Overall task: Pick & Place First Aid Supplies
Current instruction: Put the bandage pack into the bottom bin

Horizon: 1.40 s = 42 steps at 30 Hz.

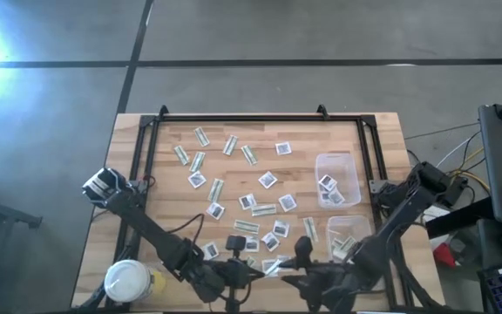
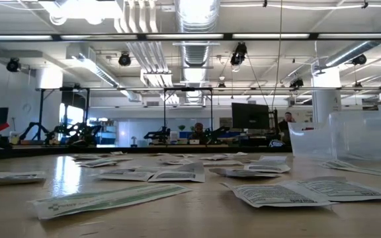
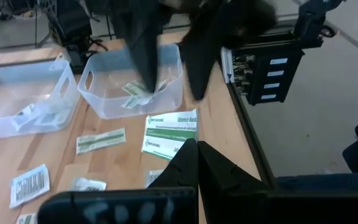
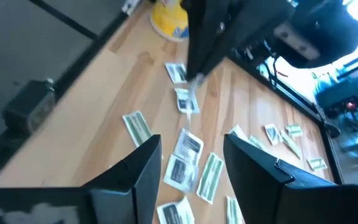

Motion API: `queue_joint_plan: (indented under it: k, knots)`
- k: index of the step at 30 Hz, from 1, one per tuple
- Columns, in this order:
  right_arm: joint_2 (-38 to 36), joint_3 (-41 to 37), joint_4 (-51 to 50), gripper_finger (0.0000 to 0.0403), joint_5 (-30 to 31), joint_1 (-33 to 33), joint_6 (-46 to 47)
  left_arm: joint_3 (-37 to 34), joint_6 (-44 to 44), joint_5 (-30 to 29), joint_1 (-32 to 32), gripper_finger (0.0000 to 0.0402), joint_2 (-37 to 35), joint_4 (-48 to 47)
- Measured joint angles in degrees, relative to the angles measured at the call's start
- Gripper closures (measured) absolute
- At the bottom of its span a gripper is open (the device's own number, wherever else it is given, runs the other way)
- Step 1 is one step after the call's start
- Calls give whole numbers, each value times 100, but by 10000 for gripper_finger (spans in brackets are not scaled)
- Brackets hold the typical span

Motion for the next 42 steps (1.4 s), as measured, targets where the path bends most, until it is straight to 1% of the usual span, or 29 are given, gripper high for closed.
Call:
queue_joint_plan:
  k: [7, 13, 17, 23, 24, 34, 42]
  knots:
    - [25, -22, -68, 230, 5, -166, 453, 0, 297, -3, 0, 401, 0, 124]
    - [25, -28, -194, 253, -63, -185, 724, 0, 635, -75, 11, 402, 0, 351]
    - [10, -28, -309, 288, -227, -176, 955, 0, 646, -77, 28, 402, 0, 331]
    - [-6, -31, -357, 379, -491, -198, 1094, 0, 753, -82, 55, 402, 0, 334]
    - [-6, -31, -357, 386, -492, -196, 1095, 0, 757, -82, 64, 402, 0, 336]
    - [-8, -31, -560, 395, -508, -193, 1468, 0, 771, -97, 150, 402, 0, 283]
    - [-10, -33, -1197, 395, -507, -193, 2148, 0, 776, -95, 215, 397, 0, 261]
